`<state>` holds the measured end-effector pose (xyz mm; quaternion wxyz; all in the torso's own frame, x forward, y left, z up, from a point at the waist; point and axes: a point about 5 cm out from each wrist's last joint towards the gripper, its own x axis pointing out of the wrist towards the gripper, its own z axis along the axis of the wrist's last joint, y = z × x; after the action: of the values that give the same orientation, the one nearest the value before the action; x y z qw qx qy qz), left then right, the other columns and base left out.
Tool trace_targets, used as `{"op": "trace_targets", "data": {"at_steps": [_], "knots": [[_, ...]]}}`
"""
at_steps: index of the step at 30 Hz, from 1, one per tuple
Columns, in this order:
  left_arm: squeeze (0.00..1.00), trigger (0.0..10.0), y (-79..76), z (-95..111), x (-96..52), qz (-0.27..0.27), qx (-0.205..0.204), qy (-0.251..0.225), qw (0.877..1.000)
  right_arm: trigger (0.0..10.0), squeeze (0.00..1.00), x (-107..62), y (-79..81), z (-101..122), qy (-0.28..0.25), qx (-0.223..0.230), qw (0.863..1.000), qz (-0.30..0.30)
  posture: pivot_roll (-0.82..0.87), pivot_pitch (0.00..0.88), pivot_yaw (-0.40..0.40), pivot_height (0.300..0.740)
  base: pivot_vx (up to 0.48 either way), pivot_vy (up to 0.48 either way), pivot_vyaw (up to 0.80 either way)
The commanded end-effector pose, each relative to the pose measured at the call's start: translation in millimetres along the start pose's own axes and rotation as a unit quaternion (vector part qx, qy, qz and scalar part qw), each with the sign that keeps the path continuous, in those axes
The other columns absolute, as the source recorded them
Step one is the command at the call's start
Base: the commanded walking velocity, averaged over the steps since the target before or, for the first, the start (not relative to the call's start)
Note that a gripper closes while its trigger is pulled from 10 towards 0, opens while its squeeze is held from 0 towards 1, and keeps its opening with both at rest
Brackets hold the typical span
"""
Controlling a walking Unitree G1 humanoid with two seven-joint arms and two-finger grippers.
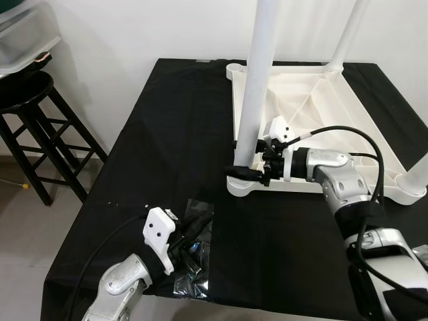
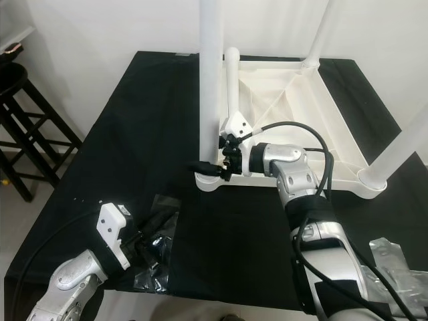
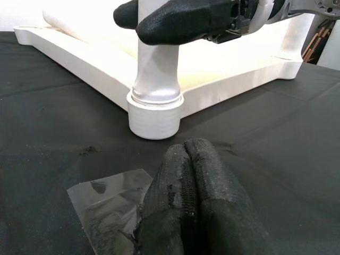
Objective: Building children table
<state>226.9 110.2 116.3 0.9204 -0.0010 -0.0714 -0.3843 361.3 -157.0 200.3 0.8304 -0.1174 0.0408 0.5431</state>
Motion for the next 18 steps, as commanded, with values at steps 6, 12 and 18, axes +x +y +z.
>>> {"op": "trace_targets", "data": {"at_steps": [6,12,18], "knots": [[0.0,10.0,-2.8,0.1,-1.7,-0.002,0.002,0.0,1.0,0.0,0.0,-0.6,8.4,-11.0,0.005,0.002,1.0,0.017,0.01,0.108,0.001,0.74,0.0,0.0,0.0],[0.0,10.0,-1.3,1.6,-3.7,-0.003,0.003,0.0,1.0,0.0,0.0,-0.3,17.8,-21.0,-0.012,-0.004,0.999,-0.053,0.0,0.124,0.002,0.74,0.0,0.0,0.0],[0.0,10.0,1.6,3.2,-7.0,0.0,0.008,0.001,1.0,0.0,0.0,5.4,44.3,-55.5,0.036,0.063,0.914,-0.398,0.0,0.137,0.014,0.74,0.0,0.0,0.0]]}}
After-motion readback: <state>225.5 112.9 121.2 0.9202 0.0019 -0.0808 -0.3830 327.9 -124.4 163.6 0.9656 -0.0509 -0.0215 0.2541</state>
